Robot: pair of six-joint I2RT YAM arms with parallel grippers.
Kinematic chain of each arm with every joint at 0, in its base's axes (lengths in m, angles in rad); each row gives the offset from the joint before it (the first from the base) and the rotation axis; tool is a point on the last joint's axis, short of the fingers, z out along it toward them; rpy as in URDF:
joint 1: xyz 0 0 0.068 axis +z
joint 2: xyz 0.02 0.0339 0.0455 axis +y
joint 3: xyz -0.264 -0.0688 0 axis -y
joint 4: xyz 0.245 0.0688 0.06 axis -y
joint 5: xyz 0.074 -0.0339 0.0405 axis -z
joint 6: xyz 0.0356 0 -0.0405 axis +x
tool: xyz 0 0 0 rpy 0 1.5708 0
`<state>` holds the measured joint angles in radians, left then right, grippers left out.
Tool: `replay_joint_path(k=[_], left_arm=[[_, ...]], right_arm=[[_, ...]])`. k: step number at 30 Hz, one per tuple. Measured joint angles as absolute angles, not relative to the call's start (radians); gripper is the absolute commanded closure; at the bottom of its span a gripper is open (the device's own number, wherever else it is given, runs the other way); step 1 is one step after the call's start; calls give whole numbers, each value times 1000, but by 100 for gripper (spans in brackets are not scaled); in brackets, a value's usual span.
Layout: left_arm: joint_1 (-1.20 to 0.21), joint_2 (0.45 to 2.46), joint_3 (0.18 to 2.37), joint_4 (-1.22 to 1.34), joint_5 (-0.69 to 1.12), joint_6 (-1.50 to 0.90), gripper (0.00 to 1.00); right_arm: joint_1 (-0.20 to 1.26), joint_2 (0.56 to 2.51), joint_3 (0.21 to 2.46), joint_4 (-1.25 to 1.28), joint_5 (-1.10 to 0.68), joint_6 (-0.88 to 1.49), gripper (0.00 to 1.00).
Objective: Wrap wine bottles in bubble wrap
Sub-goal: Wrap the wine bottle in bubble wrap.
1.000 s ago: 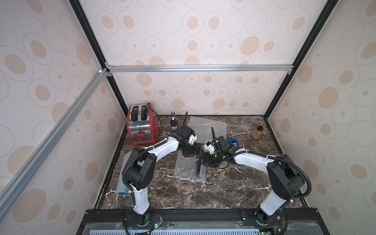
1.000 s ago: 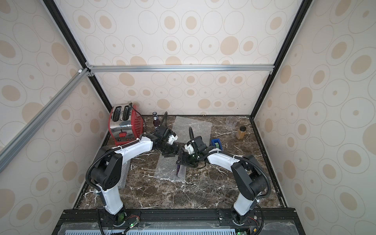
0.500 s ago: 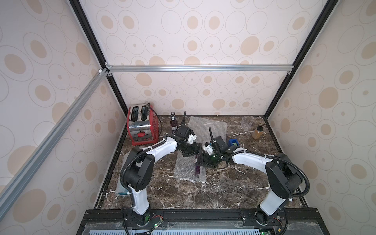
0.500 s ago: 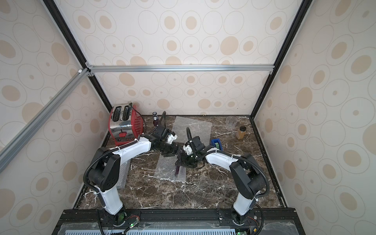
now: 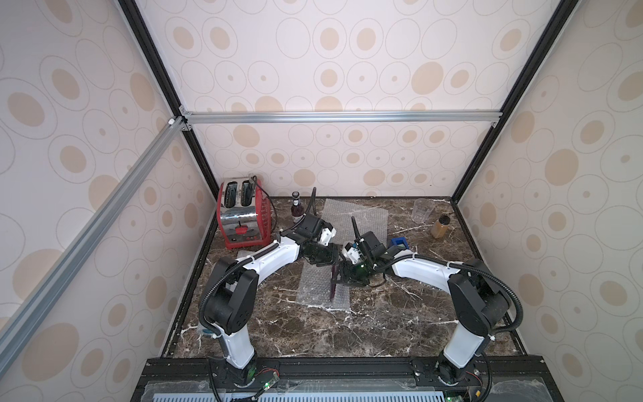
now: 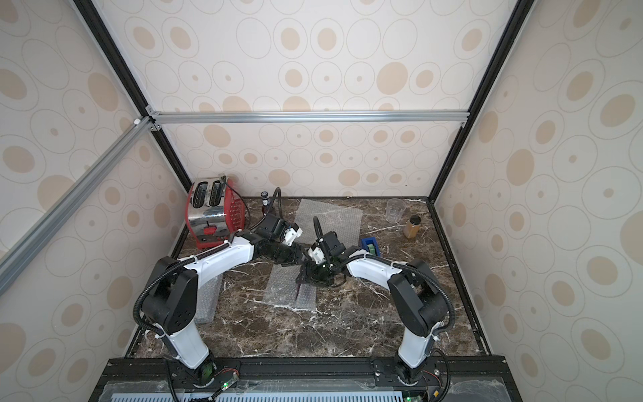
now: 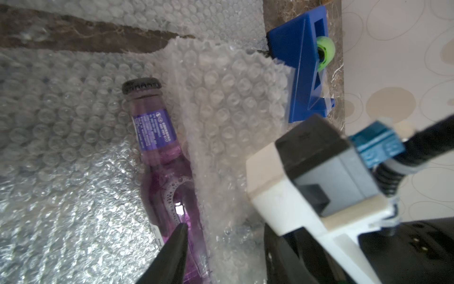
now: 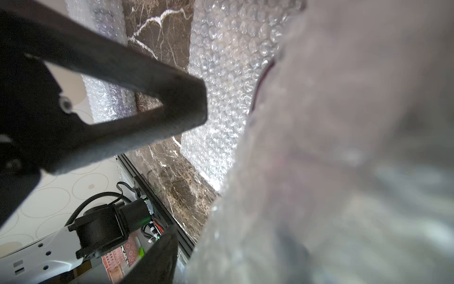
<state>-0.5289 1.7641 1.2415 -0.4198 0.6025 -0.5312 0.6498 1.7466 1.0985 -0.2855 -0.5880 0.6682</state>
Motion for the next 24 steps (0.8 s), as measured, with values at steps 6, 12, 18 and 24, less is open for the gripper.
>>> replay_joint_path(k=[6, 12, 18, 24], left_arm=[[-518, 1763, 1211, -432, 572, -504, 28], [-513, 1737, 1185, -420, 575, -467, 23], [-510, 1736, 1183, -420, 571, -414, 22], [-509, 1733, 1185, -427, 573, -413, 19]], right_arm=[[650, 1748, 1100, -300, -587, 666, 36], [650, 1755, 1112, -316, -596, 663, 36], [650, 1758, 1117, -330, -605, 657, 38], [651, 1758, 1117, -323, -617, 657, 41]])
